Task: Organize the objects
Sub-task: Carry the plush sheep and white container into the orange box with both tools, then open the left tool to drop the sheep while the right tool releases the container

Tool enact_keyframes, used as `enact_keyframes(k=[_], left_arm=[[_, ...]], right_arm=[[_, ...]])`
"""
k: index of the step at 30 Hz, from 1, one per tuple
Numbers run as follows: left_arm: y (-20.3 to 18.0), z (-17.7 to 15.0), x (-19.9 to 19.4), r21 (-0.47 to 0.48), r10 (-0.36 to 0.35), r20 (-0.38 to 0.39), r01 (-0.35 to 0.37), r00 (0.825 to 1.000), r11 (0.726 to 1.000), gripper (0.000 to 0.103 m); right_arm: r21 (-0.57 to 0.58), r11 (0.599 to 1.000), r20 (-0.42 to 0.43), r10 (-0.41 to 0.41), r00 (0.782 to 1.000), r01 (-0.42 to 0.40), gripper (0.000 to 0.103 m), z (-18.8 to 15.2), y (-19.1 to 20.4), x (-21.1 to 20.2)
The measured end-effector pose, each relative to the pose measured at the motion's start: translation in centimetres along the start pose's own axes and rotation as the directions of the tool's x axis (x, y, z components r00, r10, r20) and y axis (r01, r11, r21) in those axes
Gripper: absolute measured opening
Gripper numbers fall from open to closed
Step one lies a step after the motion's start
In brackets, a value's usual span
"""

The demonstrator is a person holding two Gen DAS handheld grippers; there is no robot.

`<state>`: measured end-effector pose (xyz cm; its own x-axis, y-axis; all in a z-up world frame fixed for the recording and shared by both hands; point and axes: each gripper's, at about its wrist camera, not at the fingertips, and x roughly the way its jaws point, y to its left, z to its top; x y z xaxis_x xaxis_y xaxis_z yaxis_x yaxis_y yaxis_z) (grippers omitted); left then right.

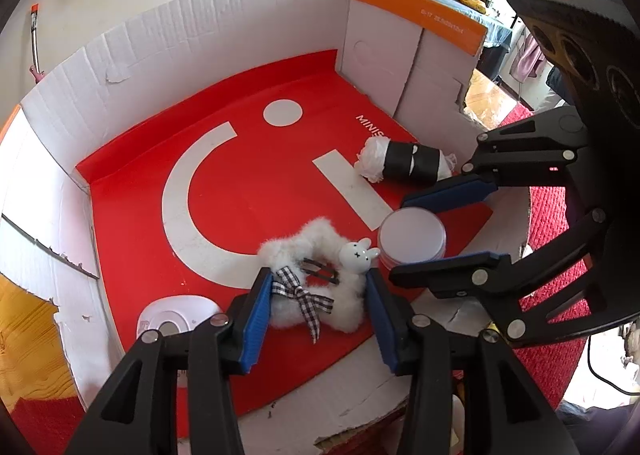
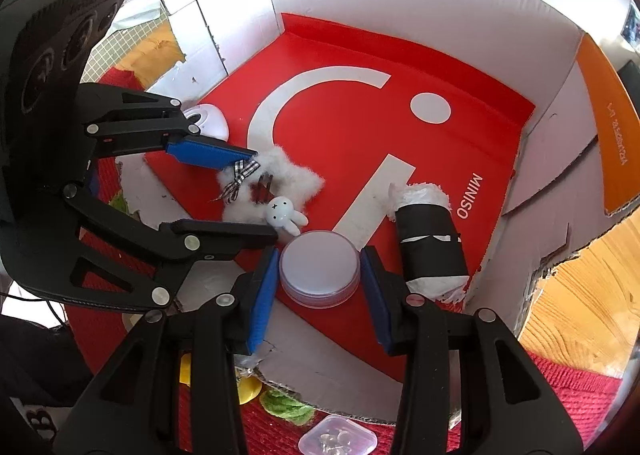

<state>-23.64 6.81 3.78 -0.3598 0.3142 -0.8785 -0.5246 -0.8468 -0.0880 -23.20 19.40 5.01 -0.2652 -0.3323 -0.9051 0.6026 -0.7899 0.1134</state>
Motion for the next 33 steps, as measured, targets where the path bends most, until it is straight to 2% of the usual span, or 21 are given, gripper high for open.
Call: enact_keyframes(k=[33], left_arm=[[0.64,-0.04,-0.56,0.001,0.009,0.006,-0.009,1.0,1.0,0.053]], right_arm=[[0.003,1.0,-0.006,-0.014,1.0,0.014,0.047,0.31,0.43,-0.36]])
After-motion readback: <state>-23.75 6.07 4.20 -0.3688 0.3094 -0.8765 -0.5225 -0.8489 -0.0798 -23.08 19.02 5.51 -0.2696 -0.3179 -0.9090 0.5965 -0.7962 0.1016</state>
